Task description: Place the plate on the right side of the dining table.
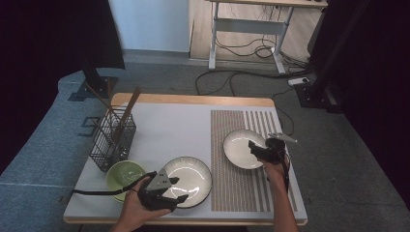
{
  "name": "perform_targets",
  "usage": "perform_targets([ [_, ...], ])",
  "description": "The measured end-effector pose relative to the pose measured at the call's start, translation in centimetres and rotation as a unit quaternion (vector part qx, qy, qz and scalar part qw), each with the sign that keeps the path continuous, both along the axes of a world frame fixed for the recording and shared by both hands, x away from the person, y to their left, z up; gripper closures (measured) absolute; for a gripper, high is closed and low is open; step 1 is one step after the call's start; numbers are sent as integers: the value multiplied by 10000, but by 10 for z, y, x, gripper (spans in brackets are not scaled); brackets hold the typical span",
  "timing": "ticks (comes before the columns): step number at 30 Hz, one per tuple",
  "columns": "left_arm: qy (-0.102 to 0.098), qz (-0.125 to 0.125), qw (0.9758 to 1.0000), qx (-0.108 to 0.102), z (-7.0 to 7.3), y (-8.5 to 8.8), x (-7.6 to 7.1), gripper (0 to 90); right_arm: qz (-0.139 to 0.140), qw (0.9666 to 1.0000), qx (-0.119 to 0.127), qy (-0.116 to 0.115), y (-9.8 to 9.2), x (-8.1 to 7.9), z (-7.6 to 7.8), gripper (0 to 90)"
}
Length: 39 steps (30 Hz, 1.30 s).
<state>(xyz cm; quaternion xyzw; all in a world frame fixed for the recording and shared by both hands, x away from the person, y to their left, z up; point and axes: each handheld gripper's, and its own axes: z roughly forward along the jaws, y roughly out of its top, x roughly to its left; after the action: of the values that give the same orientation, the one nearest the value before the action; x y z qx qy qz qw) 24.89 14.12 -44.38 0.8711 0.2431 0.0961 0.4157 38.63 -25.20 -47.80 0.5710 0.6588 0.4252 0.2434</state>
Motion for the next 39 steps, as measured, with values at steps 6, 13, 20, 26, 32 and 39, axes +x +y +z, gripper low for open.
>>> perform_targets([
  [6, 3, 41, 9999, -123, 9, 9, 0, 343, 456, 9989, 10, -75, 18, -8, 6, 275],
  [13, -129, 200, 9995, -190, 18, 21, 1, 346, 904, 9959, -83, -26, 43, -12, 0, 288],
  [20, -288, 326, 9989, -200, 28, 32, 0, 346, 1385, 9904, 3, -15, 64, -15, -1, 329],
  [26, -310, 453, 9982, -244, 32, 43, 4, 345, 1715, 9852, 26, 48, 77, -16, -1, 331],
  [32, -320, 619, 9970, -340, 35, 56, 8, 345, 1850, 9826, -94, 107, 85, -16, -3, 333],
  [39, -324, 753, 9957, -439, 38, 68, 12, 343, 1919, 9814, 12, 60, 89, -18, 1, 336],
])
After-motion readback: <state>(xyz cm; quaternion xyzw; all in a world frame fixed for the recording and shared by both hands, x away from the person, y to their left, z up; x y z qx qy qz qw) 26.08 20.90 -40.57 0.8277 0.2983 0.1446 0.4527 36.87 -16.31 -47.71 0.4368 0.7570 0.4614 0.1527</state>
